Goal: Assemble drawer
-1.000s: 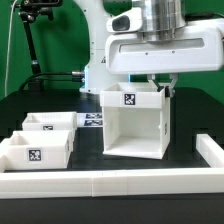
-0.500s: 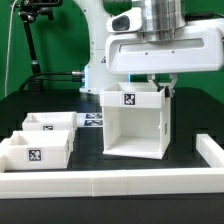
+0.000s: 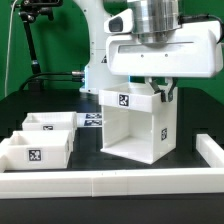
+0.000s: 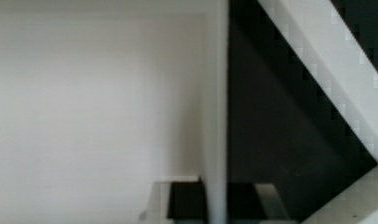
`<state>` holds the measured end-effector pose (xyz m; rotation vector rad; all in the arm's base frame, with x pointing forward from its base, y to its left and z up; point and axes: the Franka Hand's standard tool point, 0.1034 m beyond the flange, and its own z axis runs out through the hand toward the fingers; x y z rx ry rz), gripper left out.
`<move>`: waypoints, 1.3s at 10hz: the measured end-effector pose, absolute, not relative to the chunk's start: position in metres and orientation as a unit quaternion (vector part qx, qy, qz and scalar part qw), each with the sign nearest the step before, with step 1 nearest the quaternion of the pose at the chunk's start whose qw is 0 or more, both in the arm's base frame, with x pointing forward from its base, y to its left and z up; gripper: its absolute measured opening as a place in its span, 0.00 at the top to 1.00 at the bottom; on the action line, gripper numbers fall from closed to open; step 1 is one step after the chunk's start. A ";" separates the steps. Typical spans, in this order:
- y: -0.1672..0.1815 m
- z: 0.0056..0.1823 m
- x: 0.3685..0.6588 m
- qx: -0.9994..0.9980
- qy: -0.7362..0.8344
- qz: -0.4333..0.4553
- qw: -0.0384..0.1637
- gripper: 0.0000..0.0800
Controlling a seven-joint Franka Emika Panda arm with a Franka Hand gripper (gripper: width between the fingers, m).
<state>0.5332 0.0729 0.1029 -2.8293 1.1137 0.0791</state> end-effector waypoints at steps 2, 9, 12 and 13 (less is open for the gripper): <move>0.076 0.103 0.533 -0.904 0.422 0.031 0.052 0.95; 0.084 0.103 0.545 -0.745 0.663 0.051 0.055 0.95; 0.089 0.102 0.546 -0.750 0.657 0.043 0.060 0.95; 0.091 0.102 0.554 -0.751 0.656 0.041 0.062 0.95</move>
Offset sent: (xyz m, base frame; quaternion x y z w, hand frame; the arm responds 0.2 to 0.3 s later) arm -0.0002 -0.0156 -0.0064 -0.0099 0.0126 0.3343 0.9423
